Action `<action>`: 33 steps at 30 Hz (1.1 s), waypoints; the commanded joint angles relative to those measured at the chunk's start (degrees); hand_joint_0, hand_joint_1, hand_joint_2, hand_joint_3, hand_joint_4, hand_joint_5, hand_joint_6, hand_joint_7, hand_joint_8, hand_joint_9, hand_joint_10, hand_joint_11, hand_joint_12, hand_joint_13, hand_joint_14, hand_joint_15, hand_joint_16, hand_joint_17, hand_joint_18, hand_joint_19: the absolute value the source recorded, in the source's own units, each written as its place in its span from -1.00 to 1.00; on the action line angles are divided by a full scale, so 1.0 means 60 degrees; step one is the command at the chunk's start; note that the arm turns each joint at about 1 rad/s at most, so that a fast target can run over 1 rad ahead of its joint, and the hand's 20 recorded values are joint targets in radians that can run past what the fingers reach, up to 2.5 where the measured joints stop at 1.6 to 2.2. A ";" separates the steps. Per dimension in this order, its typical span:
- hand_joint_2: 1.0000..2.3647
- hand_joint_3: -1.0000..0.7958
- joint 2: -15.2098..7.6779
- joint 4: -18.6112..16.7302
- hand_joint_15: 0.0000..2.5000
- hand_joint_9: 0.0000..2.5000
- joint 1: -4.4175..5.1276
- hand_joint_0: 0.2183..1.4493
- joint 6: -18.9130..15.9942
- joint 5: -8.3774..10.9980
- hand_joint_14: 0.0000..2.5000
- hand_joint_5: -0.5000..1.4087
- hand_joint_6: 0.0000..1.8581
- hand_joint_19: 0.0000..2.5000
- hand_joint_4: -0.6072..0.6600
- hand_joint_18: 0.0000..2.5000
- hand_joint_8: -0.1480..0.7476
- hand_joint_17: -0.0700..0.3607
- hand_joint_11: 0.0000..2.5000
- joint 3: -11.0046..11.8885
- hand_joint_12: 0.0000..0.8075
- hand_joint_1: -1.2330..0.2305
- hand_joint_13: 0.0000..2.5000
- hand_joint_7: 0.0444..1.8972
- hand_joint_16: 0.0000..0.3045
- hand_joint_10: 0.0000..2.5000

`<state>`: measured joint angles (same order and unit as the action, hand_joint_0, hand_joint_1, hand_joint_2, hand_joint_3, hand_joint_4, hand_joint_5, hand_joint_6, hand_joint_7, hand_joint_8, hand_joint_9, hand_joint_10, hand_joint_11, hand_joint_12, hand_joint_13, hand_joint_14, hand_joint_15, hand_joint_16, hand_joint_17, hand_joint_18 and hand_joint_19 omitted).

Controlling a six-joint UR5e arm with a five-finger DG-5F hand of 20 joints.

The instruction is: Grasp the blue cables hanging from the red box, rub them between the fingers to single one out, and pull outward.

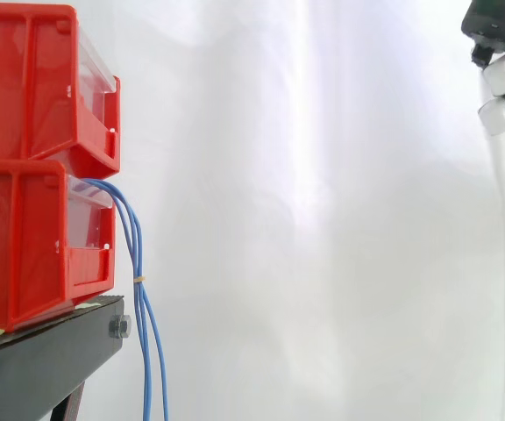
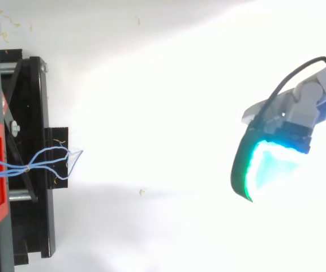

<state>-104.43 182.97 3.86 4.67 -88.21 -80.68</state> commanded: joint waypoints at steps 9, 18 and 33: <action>-1.00 -0.44 -0.0876 -0.0525 -0.93 -0.56 0.0001 -0.57 0.1756 0.0873 -1.00 -0.66 -0.46 -0.88 0.50 -0.77 0.02 -0.06 -1.00 -0.0001 -0.03 0.02 -0.71 -0.28 -0.61 -1.00; -1.00 -0.44 -0.1770 -0.2107 -0.92 -0.55 0.0060 -0.57 0.1888 0.1371 -1.00 -0.66 -0.46 -0.88 0.51 -0.76 0.02 -0.06 -1.00 -0.0001 -0.03 0.02 -0.70 -0.28 -0.61 -1.00; -1.00 -0.44 -0.3440 -0.5315 -0.92 -0.55 0.0118 -0.57 0.1961 0.2587 -1.00 -0.66 -0.46 -0.87 0.52 -0.75 0.02 -0.06 -1.00 0.0014 -0.03 0.01 -0.70 -0.27 -0.61 -1.00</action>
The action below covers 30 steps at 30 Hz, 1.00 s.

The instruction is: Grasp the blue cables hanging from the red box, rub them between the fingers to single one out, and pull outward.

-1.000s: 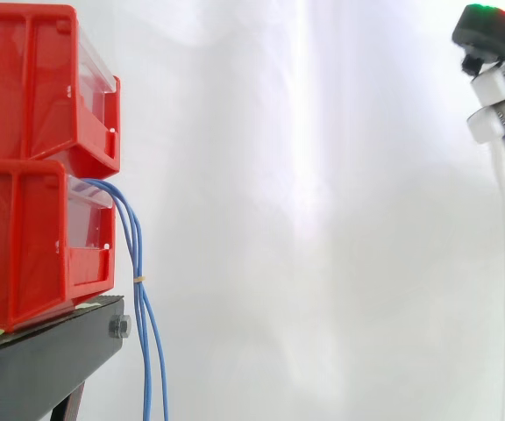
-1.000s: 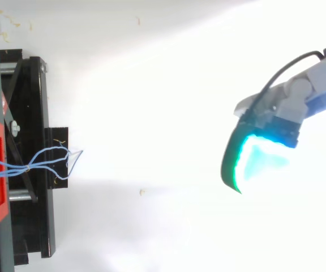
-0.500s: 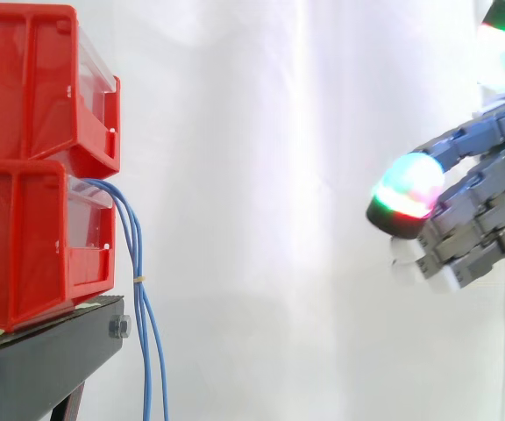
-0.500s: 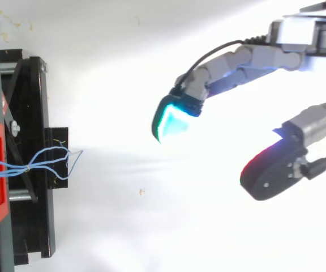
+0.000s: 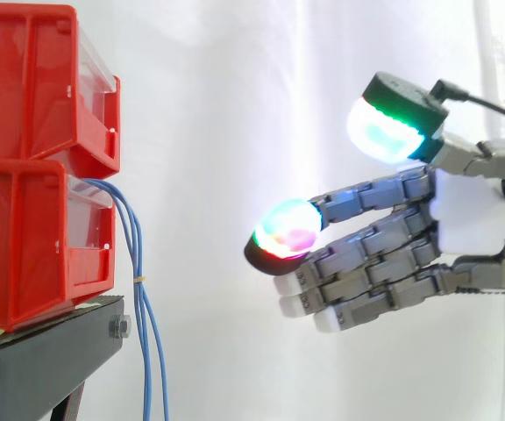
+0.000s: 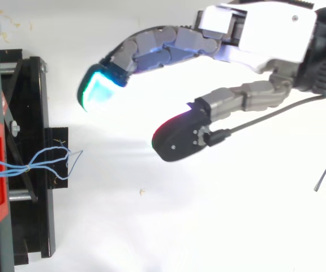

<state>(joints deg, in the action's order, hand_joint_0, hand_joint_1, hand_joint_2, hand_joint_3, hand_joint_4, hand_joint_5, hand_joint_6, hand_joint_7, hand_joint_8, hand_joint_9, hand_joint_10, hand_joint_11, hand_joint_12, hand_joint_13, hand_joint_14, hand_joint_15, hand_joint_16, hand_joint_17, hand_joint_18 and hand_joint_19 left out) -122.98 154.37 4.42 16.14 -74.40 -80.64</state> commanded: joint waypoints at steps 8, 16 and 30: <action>-1.00 -0.44 -0.1286 -0.1295 -0.92 -0.55 0.0216 -0.57 0.0182 0.1062 -1.00 -0.65 -0.46 -0.86 0.52 -0.75 0.02 -0.06 -1.00 0.0550 -0.03 0.01 -0.70 -0.27 -0.61 -1.00; -1.00 -0.44 -0.2223 -0.1237 -0.92 -0.55 0.0451 -0.57 0.0284 0.1091 -1.00 -0.65 -0.46 -0.87 0.52 -0.75 0.02 -0.06 -1.00 0.1136 -0.03 0.00 -0.69 -0.26 -0.61 -1.00; -1.00 -0.44 -0.2926 -0.2248 -0.91 -0.54 0.0802 -0.56 0.0636 0.0886 -1.00 -0.65 -0.46 -0.86 0.53 -0.75 0.03 -0.06 -1.00 0.1268 -0.03 0.00 -0.69 -0.25 -0.62 -1.00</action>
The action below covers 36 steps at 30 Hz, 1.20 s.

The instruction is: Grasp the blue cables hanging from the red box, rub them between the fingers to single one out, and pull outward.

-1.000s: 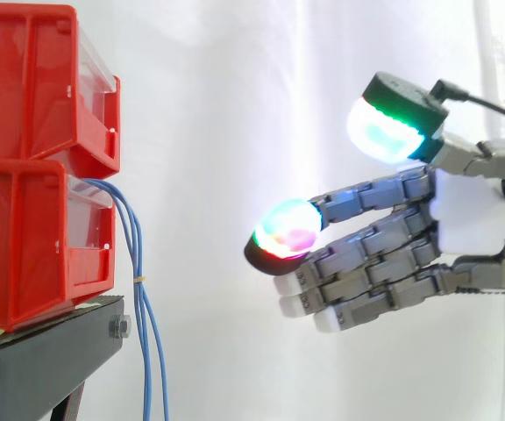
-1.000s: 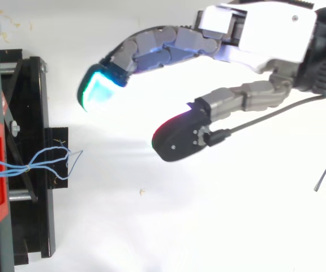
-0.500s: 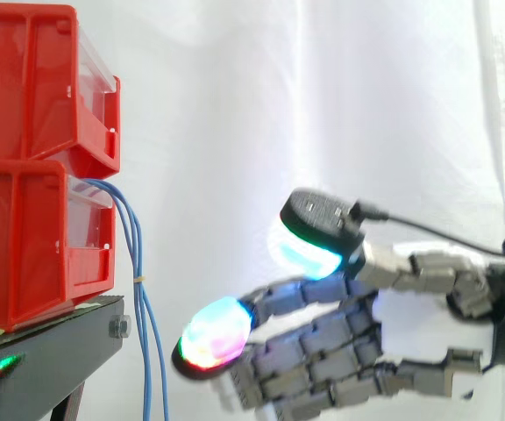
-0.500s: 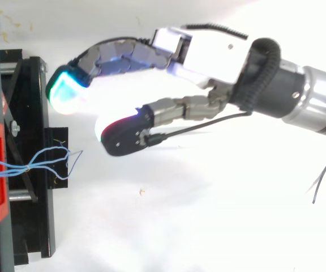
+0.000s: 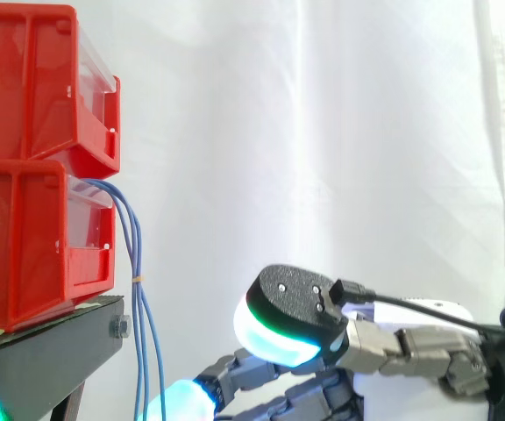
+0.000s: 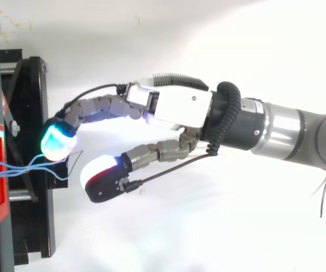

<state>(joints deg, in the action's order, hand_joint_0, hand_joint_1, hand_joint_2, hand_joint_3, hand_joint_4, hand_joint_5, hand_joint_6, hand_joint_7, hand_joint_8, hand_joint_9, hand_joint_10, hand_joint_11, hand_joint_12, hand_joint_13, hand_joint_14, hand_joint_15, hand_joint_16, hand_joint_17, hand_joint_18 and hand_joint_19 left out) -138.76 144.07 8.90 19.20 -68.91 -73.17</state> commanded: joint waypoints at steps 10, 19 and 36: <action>-1.00 -0.44 -0.0633 -0.1629 -0.90 -0.53 0.0039 -0.55 -0.0549 -0.0629 -1.00 -0.65 -0.46 -0.85 0.54 -0.74 0.03 -0.07 -1.00 0.0358 -0.03 0.00 -0.68 -0.24 -0.62 -1.00; -1.00 -0.44 -0.0633 -0.1614 -0.89 -0.51 0.0025 -0.55 -0.0652 -0.0805 -1.00 -0.65 -0.46 -0.84 0.54 -0.73 0.03 -0.07 -1.00 0.0358 -0.03 0.00 -0.67 -0.24 -0.62 -1.00; -1.00 -0.44 -0.0633 -0.0764 -0.87 -0.50 -0.0752 -0.55 0.0139 -0.0761 -1.00 -0.64 -0.46 -0.82 0.54 -0.71 0.04 -0.07 -1.00 0.0358 -0.02 0.00 -0.66 -0.23 -0.62 -1.00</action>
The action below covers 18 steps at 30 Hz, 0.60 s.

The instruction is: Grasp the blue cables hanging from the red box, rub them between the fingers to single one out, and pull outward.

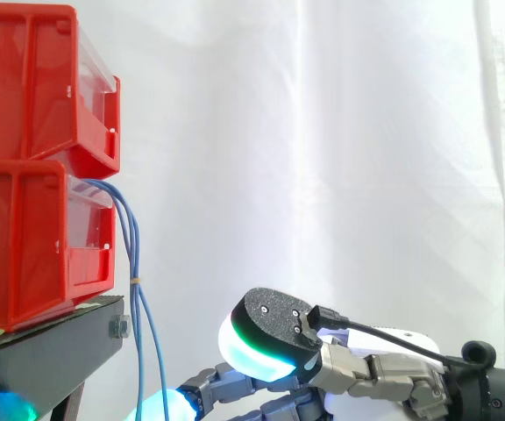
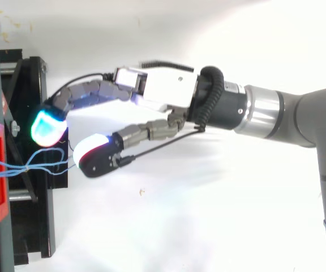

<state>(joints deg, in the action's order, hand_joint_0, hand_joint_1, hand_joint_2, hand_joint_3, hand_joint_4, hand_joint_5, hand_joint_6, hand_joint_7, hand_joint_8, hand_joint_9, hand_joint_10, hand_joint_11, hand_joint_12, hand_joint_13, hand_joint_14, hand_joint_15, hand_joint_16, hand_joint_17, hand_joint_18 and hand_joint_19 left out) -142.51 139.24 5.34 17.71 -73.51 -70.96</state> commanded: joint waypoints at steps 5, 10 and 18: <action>-1.00 -0.44 -0.0007 0.0011 -0.87 -0.50 -0.0246 -0.55 0.1017 0.0020 -1.00 -0.64 -0.46 -0.82 0.54 -0.71 0.04 -0.07 -1.00 0.0006 -0.02 0.00 -0.66 -0.23 -0.62 -1.00; -1.00 -0.44 -0.0007 -0.0355 -0.87 -0.50 -0.0173 -0.55 0.1310 -0.0009 -1.00 -0.64 -0.46 -0.81 0.54 -0.70 0.04 -0.07 -1.00 0.0050 -0.01 0.00 -0.65 -0.23 -0.62 -1.00; -1.00 -0.44 -0.0007 -0.1483 -0.86 -0.50 0.0208 -0.55 0.1281 -0.0390 -1.00 -0.64 -0.46 -0.81 0.54 -0.70 0.04 -0.07 -1.00 0.0050 -0.01 0.00 -0.64 -0.21 -0.62 -1.00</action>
<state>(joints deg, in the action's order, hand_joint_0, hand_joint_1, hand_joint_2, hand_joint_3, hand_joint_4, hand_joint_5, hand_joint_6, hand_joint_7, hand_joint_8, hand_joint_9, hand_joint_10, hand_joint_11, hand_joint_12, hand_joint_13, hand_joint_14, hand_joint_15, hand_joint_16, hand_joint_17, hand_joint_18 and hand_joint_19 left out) -142.51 133.44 5.65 25.41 -74.43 -70.66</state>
